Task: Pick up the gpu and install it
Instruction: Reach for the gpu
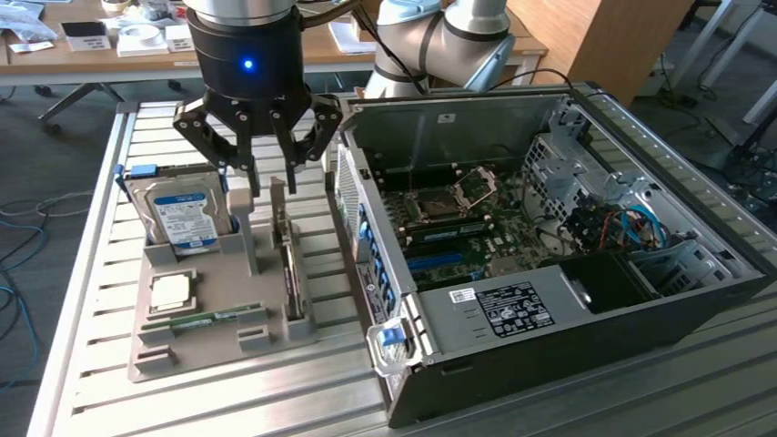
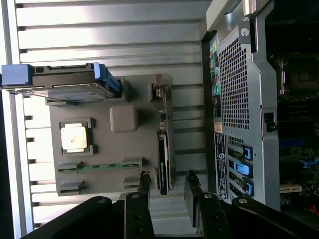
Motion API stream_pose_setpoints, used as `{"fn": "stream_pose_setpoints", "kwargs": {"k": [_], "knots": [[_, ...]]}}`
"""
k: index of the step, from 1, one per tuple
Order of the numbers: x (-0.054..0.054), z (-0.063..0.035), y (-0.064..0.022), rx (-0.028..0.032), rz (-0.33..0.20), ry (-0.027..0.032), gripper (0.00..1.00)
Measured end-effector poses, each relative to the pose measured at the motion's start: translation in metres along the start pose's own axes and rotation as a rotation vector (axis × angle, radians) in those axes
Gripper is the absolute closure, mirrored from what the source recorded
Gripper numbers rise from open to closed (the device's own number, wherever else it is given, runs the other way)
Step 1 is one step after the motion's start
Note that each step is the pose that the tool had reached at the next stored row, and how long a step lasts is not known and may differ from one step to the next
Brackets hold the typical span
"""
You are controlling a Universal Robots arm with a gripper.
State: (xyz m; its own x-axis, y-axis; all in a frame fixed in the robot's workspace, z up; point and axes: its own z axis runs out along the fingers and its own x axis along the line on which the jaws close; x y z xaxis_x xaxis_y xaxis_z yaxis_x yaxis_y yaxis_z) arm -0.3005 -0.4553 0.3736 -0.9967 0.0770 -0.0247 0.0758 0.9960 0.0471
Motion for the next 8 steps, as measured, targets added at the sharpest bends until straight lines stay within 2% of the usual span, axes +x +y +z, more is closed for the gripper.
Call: {"fn": "stream_pose_setpoints", "kwargs": {"k": [8], "knots": [[0.000,0.0118,-0.0006,0.0001,0.000,0.0001,0.58]]}}
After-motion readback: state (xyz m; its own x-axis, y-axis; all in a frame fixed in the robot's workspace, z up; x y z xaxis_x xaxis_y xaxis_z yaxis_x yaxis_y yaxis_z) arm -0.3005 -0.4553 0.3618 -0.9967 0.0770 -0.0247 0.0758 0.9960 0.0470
